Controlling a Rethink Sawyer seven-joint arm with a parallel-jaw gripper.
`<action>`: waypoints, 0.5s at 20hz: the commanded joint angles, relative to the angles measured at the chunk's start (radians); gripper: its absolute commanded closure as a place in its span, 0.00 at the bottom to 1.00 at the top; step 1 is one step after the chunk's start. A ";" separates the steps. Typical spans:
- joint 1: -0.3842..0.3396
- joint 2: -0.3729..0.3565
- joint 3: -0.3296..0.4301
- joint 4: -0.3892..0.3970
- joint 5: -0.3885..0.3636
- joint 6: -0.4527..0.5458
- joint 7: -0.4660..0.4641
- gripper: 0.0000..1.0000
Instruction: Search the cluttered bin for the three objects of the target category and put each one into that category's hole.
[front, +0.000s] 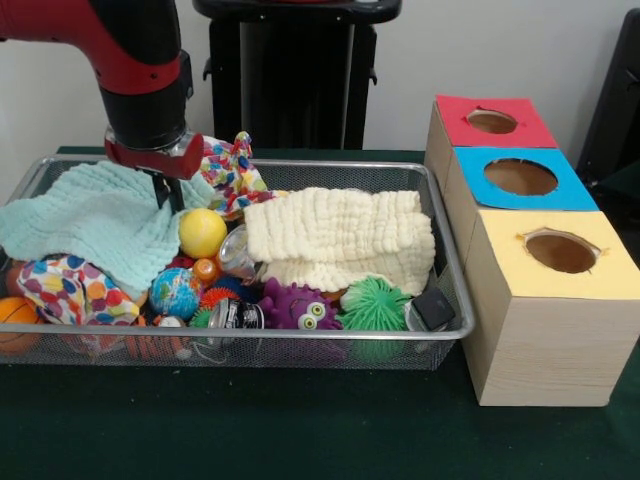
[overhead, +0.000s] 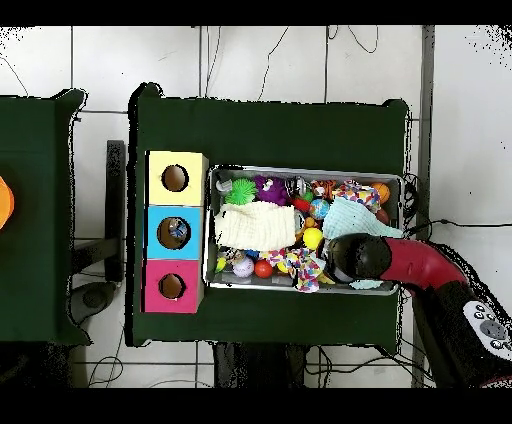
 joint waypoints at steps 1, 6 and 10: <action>-0.015 0.061 0.100 -0.031 -0.058 -0.074 -0.153 1.00; -0.001 -0.049 0.122 0.007 0.013 0.013 -0.131 1.00; 0.018 -0.117 0.128 0.030 0.050 0.061 -0.102 1.00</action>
